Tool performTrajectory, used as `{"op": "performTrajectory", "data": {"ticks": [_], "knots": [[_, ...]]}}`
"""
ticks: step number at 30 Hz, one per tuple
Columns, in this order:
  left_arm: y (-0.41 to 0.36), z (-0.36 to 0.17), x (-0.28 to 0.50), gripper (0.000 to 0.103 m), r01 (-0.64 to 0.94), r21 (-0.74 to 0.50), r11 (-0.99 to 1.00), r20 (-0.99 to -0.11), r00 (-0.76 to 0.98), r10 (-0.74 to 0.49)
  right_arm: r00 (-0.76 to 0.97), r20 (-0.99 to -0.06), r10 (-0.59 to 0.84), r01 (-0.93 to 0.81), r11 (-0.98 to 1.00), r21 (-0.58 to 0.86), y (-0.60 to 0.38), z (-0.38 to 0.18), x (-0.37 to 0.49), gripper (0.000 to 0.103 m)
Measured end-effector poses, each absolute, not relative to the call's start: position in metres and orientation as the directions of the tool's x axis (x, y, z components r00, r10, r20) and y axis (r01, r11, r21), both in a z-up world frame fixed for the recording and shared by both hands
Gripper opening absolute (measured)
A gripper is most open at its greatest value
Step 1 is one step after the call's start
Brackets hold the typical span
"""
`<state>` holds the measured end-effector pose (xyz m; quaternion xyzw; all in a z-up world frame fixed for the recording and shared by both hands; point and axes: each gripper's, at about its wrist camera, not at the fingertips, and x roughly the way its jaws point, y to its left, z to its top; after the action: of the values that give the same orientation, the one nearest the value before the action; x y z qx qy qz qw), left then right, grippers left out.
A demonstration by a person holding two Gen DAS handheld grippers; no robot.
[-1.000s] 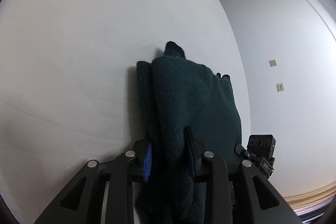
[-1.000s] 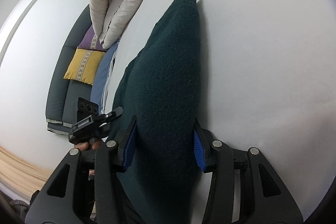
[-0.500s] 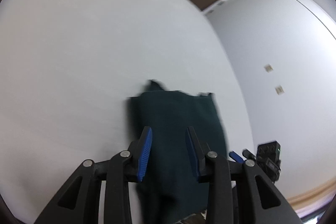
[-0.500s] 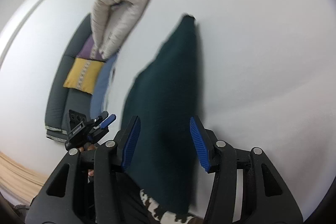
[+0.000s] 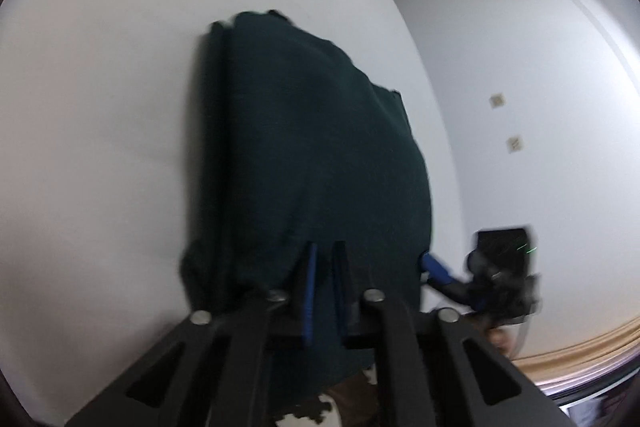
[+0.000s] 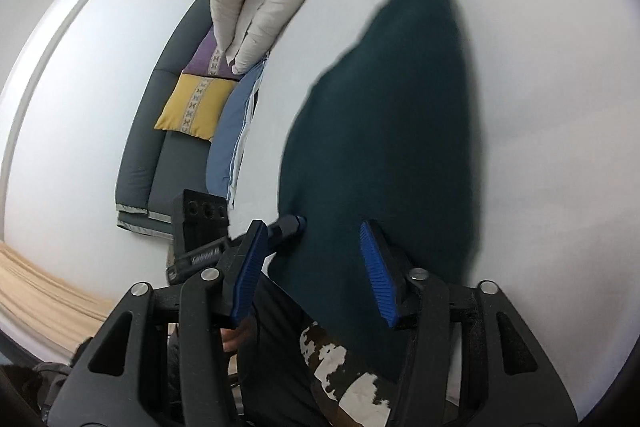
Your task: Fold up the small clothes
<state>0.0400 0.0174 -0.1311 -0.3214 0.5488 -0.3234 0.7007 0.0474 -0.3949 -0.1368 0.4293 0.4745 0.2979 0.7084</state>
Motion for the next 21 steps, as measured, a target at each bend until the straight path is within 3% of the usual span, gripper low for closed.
{"op": "performTrajectory", "data": {"ticks": [5, 10, 13, 15, 21], "knots": [[0.022, -0.134, 0.041, 0.003, 0.102, -0.826, 0.554, -0.530, 0.194, -0.826, 0.385, -0.334, 0.860, -0.020, 0.369, 0.929, -0.406, -0.150, 0.040, 0.046], [0.026, -0.122, 0.039, 0.010, 0.113, -0.819, 0.563, -0.528, 0.235, -0.816, 0.398, -0.382, 0.834, -0.028, 0.427, 0.904, -0.413, -0.143, 0.028, 0.048], [0.032, -0.094, 0.026, 0.030, 0.195, -0.739, 0.644, -0.579, 0.306, -0.756, 0.444, -0.441, 0.780, -0.025, 0.502, 0.864, -0.425, -0.127, 0.015, 0.049], [0.027, -0.072, 0.014, 0.057, 0.253, -0.665, 0.703, -0.600, 0.379, -0.704, 0.484, -0.462, 0.743, -0.047, 0.549, 0.835, -0.431, -0.109, 0.008, 0.049], [0.013, -0.008, -0.026, 0.086, 0.379, -0.405, 0.832, -0.583, 0.594, -0.554, 0.625, -0.542, 0.563, -0.119, 0.754, 0.646, -0.416, -0.039, -0.002, 0.053]]}}
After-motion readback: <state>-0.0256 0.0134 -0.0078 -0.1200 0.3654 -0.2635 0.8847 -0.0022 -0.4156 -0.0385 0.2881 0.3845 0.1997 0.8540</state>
